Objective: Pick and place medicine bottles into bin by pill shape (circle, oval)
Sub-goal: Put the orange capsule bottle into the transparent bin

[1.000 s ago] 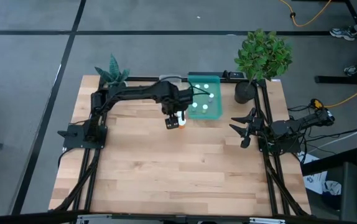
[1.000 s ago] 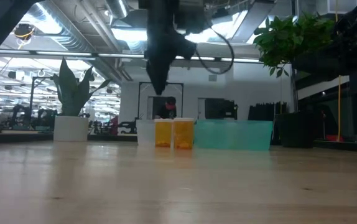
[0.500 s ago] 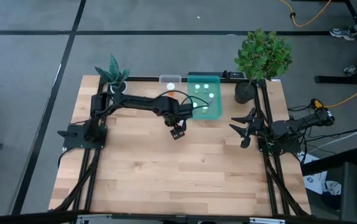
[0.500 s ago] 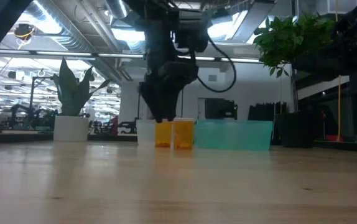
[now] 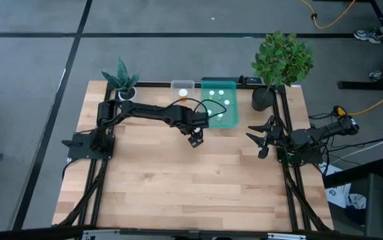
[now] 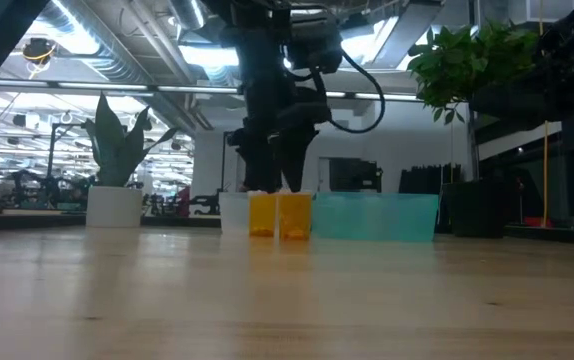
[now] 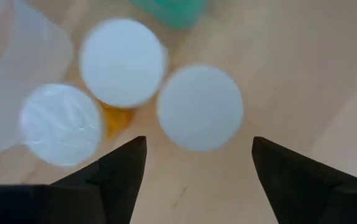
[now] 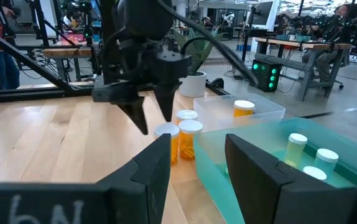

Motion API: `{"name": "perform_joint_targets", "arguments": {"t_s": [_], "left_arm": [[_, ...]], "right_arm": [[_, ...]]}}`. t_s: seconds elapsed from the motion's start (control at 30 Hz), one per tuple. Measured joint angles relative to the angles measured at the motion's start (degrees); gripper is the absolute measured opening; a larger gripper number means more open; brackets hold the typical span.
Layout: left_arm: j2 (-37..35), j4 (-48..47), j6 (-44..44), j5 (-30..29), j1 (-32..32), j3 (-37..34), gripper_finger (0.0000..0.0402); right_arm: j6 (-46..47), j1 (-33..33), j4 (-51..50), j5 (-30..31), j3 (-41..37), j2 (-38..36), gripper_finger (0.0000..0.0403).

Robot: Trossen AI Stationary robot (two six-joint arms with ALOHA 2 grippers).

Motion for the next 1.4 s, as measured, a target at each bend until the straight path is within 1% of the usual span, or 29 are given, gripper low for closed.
{"name": "perform_joint_targets", "arguments": {"t_s": [0.1, 0.27, 0.37, 0.57, 0.73, 0.97, 1.13, 1.23, 1.4], "left_arm": [[0.0, 0.5, -3.7, -0.9, 0.0, 0.0, 0.0283], [0.0, 0.7, -6.7, -1.0, -0.2, 0.0, 0.0283], [0.0, 1.7, -8.8, -2.2, -0.2, 0.0, 0.0283], [0.0, 5.7, -9.2, -2.7, -0.3, 0.0, 0.0283], [0.0, 6.1, -9.8, -3.2, -1.0, 0.0, 0.0283], [0.1, 5.7, -11.3, -3.8, -1.4, 0.0, 0.0283], [0.1, 3.0, -13.6, -4.5, -1.4, 0.0, 0.0283], [0.1, 1.6, -13.8, -6.2, -1.5, 0.0, 0.0283], [0.1, 1.6, -13.8, -6.6, -1.6, 0.0, 0.0283]], "right_arm": [[0.0, 0.0, 0.0, 0.0, 0.0, 0.0, 0.0154], [-0.2, 0.0, 0.0, 0.0, 0.0, 0.0, 0.0154], [-0.2, 0.0, 0.0, 0.0, 0.0, 0.0, 0.0154], [-0.2, 0.0, 0.0, 0.0, 0.0, 0.0, 0.0154], [-0.2, 0.0, 0.0, 0.0, 0.0, 0.0, 0.0154], [-0.2, 0.0, 0.0, 0.0, 0.0, 0.0, 0.0154], [-0.2, 0.0, 0.0, 0.0, 0.0, 0.0, 0.0154], [-0.2, 0.0, 0.0, 0.0, 0.0, 0.0, 0.0154], [-0.2, 0.0, 0.0, 0.0, 0.0, 0.0, 0.0154]]}}
